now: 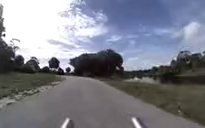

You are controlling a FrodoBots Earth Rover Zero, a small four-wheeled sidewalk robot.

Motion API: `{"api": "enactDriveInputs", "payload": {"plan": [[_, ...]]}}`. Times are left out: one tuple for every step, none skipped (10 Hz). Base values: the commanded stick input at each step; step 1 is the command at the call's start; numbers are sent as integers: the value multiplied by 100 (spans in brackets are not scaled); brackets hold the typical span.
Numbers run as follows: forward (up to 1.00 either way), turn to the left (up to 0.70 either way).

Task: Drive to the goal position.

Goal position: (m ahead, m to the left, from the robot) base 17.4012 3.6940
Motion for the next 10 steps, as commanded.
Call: {"api": "enactDriveInputs", "payload": {"plan": [[69,13],[69,8],[69,3],[69,3],[69,3],[69,3],[69,3],[69,3],[69,3],[69,3]]}}
